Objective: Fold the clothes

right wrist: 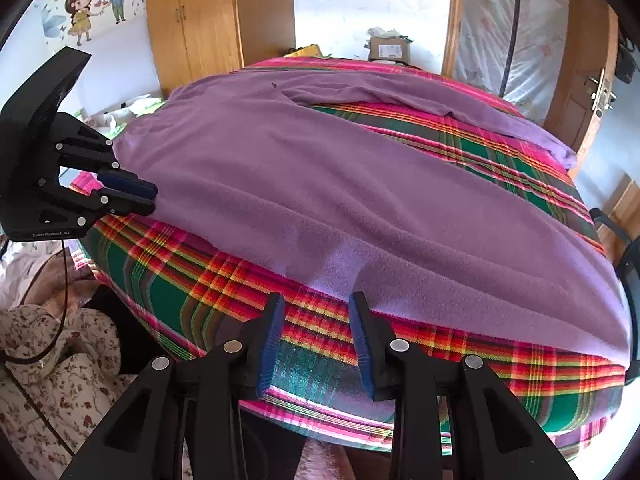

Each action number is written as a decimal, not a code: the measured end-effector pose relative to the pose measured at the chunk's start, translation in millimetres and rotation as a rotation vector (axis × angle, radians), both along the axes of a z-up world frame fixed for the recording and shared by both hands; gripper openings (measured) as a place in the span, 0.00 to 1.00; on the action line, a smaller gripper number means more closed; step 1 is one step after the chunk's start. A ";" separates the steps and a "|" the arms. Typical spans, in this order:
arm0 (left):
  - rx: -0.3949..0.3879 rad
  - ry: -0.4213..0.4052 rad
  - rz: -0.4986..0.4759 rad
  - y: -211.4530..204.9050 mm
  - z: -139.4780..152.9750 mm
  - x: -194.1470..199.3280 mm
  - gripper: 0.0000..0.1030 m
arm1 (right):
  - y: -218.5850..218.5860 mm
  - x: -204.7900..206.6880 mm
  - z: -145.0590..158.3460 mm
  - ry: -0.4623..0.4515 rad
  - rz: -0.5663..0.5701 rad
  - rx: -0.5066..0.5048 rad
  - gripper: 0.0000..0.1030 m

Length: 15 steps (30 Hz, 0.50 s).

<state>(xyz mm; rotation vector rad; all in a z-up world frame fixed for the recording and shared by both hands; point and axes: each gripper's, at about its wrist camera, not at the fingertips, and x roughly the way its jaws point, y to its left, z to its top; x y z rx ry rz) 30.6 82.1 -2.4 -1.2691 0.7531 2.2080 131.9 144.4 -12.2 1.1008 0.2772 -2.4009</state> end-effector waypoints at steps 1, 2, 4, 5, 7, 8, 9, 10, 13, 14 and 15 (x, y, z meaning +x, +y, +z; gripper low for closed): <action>0.001 -0.011 -0.007 0.8 0.1 -0.3 0.11 | 0.7 0.4 -0.2 0.002 -0.003 -0.006 0.34; 0.009 -0.025 -0.016 1.1 0.0 -0.7 0.12 | 1.3 0.6 -0.5 0.004 -0.006 -0.013 0.34; 0.033 -0.057 -0.026 0.0 -0.4 -3.4 0.11 | 2.4 0.9 -1.0 0.007 -0.010 -0.026 0.35; 0.049 -0.075 -0.020 -2.0 -0.5 -6.8 0.11 | 3.0 1.2 -1.2 0.008 -0.013 -0.032 0.35; 0.085 -0.111 -0.005 -6.4 -0.5 -13.9 0.11 | 4.0 1.8 -1.6 0.010 -0.019 -0.044 0.36; 0.109 -0.131 0.011 -9.4 -0.4 -17.8 0.11 | 4.4 2.1 -1.8 0.011 -0.023 -0.050 0.36; 0.129 -0.149 0.024 -12.2 -0.4 -21.3 0.11 | 4.7 2.5 -1.9 0.013 -0.026 -0.056 0.36; 0.141 -0.162 0.034 -14.3 -0.5 -24.1 0.11 | 4.9 2.9 -2.1 0.014 -0.029 -0.060 0.36; 0.137 -0.158 0.049 -15.4 0.4 -27.5 0.11 | 5.2 4.2 -2.0 0.016 -0.033 -0.064 0.36; 0.128 -0.136 0.055 -15.3 1.3 -27.5 0.11 | 5.3 4.8 -1.9 0.015 -0.033 -0.064 0.36; 0.124 -0.116 0.062 -15.8 2.2 -27.6 0.11 | 5.4 5.5 -1.9 0.015 -0.032 -0.063 0.36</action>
